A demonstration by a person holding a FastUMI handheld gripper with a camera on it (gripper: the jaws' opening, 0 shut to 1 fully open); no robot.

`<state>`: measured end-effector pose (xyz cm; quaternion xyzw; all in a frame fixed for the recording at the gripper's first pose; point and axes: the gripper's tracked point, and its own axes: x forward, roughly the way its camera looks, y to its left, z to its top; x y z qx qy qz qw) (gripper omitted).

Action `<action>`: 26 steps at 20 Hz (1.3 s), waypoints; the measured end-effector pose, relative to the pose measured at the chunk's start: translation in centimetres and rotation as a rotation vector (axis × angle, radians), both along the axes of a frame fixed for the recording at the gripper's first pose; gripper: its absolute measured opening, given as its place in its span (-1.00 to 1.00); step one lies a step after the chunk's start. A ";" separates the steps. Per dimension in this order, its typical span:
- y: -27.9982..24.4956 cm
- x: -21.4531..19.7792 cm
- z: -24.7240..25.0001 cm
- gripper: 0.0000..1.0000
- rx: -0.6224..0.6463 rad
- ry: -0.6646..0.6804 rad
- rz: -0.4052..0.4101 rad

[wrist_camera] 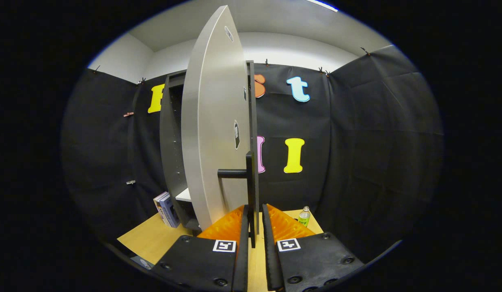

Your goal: Open the shoe cabinet door, grab the shoes and put them into the shoe cabinet, then close the shoe cabinet door.

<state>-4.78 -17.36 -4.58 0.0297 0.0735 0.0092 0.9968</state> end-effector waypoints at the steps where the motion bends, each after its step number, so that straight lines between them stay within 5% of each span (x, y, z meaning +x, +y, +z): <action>1: -0.8 -0.1 -0.1 -0.55 0.004 0.002 -0.014; 16: -2.5 -4.1 2.0 -0.53 0.007 -0.032 -0.102; 26: 8.2 -3.1 1.4 -0.55 0.004 -0.035 -0.097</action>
